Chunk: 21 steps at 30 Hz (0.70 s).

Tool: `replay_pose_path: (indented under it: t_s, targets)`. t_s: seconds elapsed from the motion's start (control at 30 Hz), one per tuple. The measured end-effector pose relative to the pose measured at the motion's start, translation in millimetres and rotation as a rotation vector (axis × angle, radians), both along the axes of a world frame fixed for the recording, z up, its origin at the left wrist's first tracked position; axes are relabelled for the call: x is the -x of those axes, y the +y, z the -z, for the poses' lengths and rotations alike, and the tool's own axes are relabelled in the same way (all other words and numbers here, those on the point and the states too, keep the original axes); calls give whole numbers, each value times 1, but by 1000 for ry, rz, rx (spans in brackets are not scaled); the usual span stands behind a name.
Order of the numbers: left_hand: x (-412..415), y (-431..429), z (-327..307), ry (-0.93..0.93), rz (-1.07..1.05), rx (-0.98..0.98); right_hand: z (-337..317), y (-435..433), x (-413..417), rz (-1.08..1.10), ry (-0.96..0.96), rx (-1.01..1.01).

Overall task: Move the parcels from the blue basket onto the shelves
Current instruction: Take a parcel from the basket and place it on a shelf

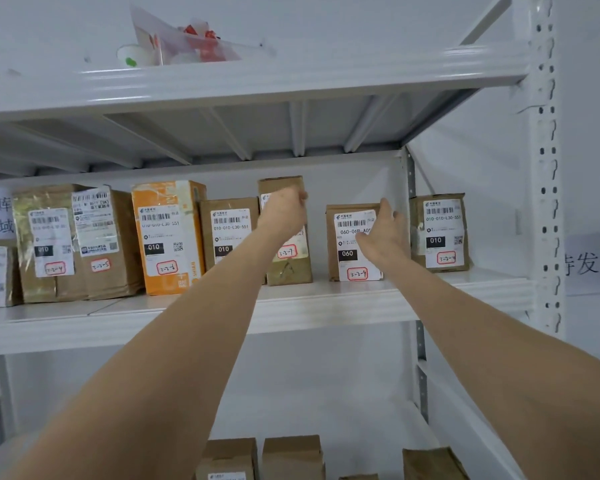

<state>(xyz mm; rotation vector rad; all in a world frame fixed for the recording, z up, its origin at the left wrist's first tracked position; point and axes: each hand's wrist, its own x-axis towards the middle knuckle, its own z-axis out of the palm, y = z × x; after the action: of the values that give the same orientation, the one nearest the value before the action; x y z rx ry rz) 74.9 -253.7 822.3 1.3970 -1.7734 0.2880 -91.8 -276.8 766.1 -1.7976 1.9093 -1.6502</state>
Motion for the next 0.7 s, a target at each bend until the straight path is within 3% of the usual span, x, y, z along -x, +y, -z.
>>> replay_pose_path:
  t_s: [0.2,0.37,0.53,0.7]
  targets:
    - [46,3,35,-29,48,-224,1,1,-2,66,20,-20]
    - [63,2,44,-52,94,-285,0,3,11,62,-31,-90]
    - [61,7,34,-117,60,-213,3,1,16,34,-1,-97]
    - [36,6,8,-114,-68,19,4,-2,13,-16,-10,-79]
